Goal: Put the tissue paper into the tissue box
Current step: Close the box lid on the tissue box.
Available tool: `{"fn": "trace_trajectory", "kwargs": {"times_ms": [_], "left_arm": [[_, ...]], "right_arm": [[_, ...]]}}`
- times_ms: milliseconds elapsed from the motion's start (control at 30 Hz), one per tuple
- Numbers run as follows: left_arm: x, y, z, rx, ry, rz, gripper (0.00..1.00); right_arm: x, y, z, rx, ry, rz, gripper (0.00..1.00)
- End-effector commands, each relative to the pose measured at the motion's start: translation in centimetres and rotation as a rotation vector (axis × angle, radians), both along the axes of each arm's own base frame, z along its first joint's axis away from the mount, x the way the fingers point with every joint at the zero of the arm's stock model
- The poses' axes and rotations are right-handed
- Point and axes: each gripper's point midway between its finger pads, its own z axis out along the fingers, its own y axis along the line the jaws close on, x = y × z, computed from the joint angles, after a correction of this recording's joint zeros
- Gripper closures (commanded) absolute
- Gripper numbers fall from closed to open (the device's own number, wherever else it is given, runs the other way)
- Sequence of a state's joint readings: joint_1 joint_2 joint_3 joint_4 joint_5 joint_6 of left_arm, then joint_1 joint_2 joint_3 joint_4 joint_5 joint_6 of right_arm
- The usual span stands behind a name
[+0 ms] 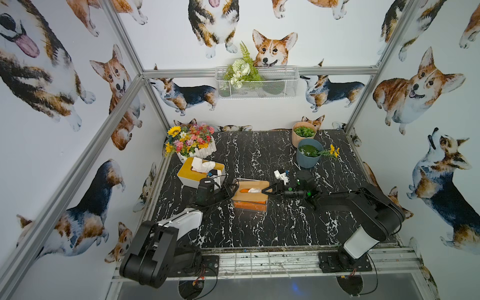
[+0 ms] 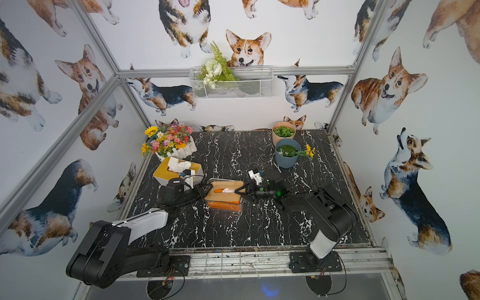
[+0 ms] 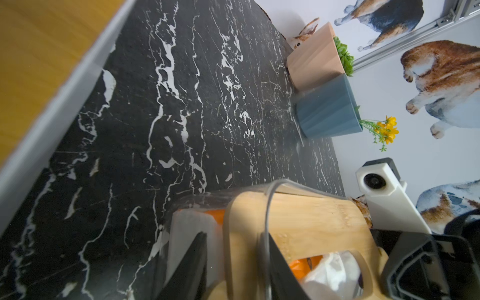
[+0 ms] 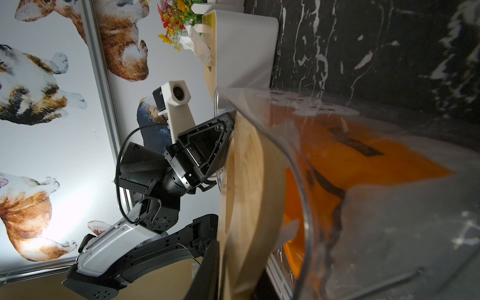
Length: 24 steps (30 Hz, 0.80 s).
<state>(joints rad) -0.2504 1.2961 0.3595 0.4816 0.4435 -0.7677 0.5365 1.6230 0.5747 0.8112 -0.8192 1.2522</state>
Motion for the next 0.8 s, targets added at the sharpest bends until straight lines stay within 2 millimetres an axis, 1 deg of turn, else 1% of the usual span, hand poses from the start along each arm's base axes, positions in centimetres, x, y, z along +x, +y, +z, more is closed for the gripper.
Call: {"fn": "trace_trajectory", "kwargs": {"times_ms": [0, 300, 433, 633, 767], "left_arm": [[-2.3, -1.5, -1.4, -0.039, 0.088, -0.111, 0.64], [-2.5, -1.7, -2.2, -0.045, 0.107, -0.119, 0.65], [-2.4, -1.7, -2.2, -0.042, 0.105, -0.119, 0.65], [-2.4, -1.7, -2.2, -0.041, 0.107, -0.122, 0.65], [-2.3, -1.6, -2.2, -0.033, 0.105, -0.121, 0.65]], "right_arm": [[0.4, -0.3, -1.0, -0.072, -0.026, -0.021, 0.74], [0.4, -0.4, 0.2, -0.097, -0.051, -0.013, 0.61], [0.3, -0.8, 1.0, -0.098, -0.063, -0.015, 0.58], [-0.2, -2.2, 2.1, -0.096, -0.084, -0.035, 0.57], [-0.8, -3.6, 2.5, -0.104, -0.092, -0.05, 0.57]]}}
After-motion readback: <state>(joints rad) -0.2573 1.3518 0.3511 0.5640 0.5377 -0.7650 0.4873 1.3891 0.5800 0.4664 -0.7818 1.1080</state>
